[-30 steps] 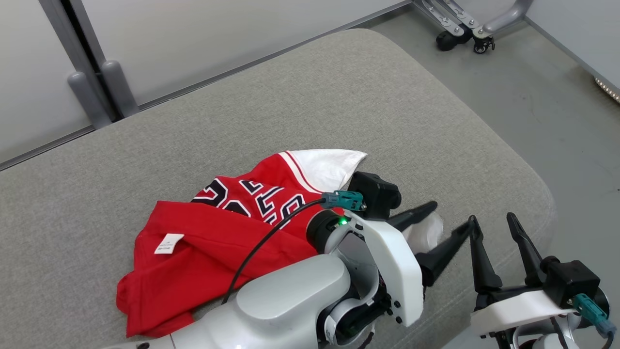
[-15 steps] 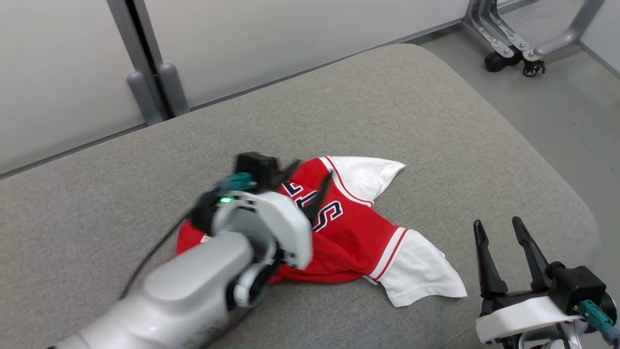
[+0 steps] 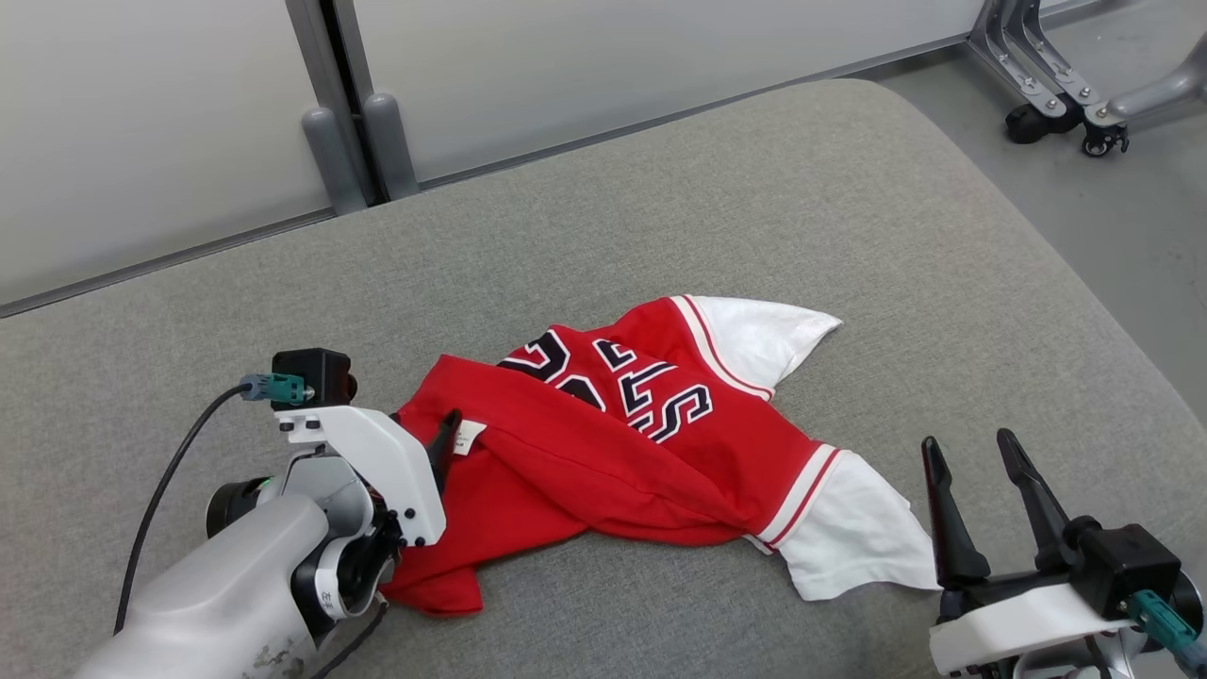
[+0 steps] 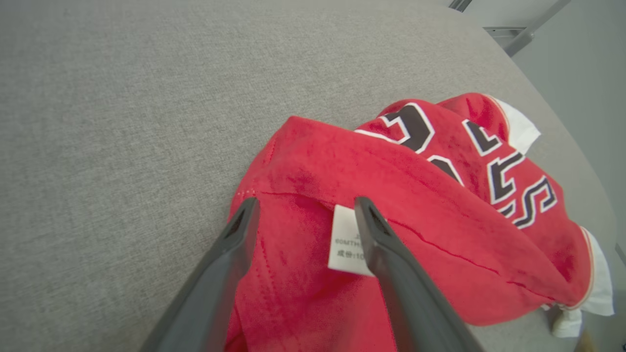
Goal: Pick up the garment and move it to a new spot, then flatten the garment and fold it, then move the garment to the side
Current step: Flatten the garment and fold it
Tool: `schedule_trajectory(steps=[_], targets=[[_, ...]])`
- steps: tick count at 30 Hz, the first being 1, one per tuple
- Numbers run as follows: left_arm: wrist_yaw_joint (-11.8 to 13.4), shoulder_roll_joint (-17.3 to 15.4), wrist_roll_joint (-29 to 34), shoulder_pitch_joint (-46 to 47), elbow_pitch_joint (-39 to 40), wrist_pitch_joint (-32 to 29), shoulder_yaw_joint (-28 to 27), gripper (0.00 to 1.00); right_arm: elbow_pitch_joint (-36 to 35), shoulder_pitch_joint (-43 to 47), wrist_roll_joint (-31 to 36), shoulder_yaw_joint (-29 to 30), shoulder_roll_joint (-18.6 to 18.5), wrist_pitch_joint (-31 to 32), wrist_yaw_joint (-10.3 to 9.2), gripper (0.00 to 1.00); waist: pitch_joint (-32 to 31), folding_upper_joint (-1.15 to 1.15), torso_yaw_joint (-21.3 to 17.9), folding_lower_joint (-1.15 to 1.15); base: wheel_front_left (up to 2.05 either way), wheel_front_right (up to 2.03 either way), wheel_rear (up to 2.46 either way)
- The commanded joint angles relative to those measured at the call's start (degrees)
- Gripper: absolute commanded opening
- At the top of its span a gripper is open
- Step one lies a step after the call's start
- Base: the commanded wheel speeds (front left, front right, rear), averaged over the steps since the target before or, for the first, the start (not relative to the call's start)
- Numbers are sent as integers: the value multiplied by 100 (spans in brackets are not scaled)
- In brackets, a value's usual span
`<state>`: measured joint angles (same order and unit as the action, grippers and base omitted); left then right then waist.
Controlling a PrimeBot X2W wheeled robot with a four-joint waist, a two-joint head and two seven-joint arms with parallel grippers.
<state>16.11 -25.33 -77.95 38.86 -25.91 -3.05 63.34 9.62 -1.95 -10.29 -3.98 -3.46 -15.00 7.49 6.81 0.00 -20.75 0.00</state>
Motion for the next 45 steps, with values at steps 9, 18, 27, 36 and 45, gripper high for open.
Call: schedule_trajectory(steps=[9,18,27,36,45], targets=[[-343,338,-200,368,-849,-271,-107,100,5,-217,-56,-124,-25,-28,1,100,239,0,-76,0,0,0,0],[-762,533,-142,489,-1255,-172,-89,0,38,-145,-55,-58,0,-28,1,100,253,0,-93,0,0,0,0],[-1005,678,-241,366,-1427,-150,-134,0,64,-170,-42,12,10,-28,1,100,146,0,128,0,0,0,0],[-1005,392,219,370,-853,619,-102,0,74,46,32,90,-28,-28,1,100,-182,0,428,0,0,0,0],[496,-1002,351,-1532,2590,1353,83,0,-16,519,62,325,-81,-28,1,100,-501,0,931,0,0,0,0]])
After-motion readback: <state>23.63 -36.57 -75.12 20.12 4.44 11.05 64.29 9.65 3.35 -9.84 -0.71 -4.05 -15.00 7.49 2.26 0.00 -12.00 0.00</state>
